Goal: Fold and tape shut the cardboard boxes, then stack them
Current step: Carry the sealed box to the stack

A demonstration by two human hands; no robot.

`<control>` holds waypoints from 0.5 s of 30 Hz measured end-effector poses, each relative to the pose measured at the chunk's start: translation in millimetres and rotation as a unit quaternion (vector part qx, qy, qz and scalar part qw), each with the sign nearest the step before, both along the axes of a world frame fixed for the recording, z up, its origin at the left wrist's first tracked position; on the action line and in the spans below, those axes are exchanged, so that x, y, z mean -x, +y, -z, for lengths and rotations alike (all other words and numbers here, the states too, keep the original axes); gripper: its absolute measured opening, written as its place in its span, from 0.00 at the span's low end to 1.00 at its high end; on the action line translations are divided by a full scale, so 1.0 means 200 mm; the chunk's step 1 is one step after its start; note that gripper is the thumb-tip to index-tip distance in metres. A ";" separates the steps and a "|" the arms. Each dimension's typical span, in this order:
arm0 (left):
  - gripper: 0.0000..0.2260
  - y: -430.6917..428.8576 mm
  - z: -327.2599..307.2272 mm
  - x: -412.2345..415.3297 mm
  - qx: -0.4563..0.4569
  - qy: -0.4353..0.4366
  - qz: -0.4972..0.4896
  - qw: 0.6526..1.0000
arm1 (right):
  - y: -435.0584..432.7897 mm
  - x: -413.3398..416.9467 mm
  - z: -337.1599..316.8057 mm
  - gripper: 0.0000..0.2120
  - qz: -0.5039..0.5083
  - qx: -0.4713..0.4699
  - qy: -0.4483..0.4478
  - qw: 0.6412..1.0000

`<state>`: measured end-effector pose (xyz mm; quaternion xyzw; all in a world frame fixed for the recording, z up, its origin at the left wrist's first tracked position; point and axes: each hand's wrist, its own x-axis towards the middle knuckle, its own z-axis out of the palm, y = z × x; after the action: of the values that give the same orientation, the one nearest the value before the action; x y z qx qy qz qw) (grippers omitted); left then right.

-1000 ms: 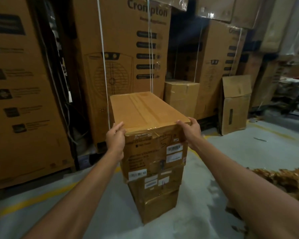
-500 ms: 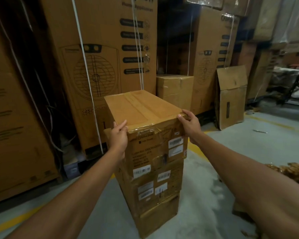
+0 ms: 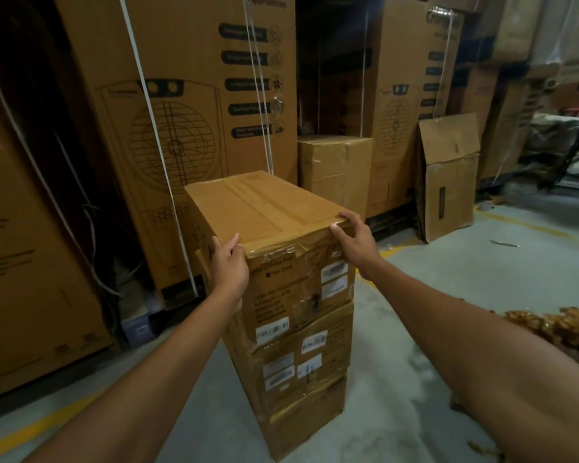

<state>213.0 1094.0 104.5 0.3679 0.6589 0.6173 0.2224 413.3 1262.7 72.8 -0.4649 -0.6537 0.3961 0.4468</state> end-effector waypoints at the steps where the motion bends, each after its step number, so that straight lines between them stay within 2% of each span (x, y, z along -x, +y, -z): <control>1: 0.19 0.00 0.01 -0.01 0.004 0.008 -0.002 1.000 | 0.01 0.00 0.01 0.26 -0.002 -0.002 0.001 1.000; 5: 0.19 -0.01 0.01 -0.01 0.009 0.025 0.007 1.000 | 0.08 0.00 0.07 0.22 0.001 -0.002 0.006 1.000; 15: 0.22 -0.08 -0.04 -0.01 0.098 0.115 0.035 0.988 | -0.19 0.07 -0.08 0.33 0.014 0.019 -0.098 0.995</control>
<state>215.5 1077.1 113.1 0.4358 0.7239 0.4954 0.2013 399.0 1224.4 88.6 -0.5190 -0.6802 0.3549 0.3769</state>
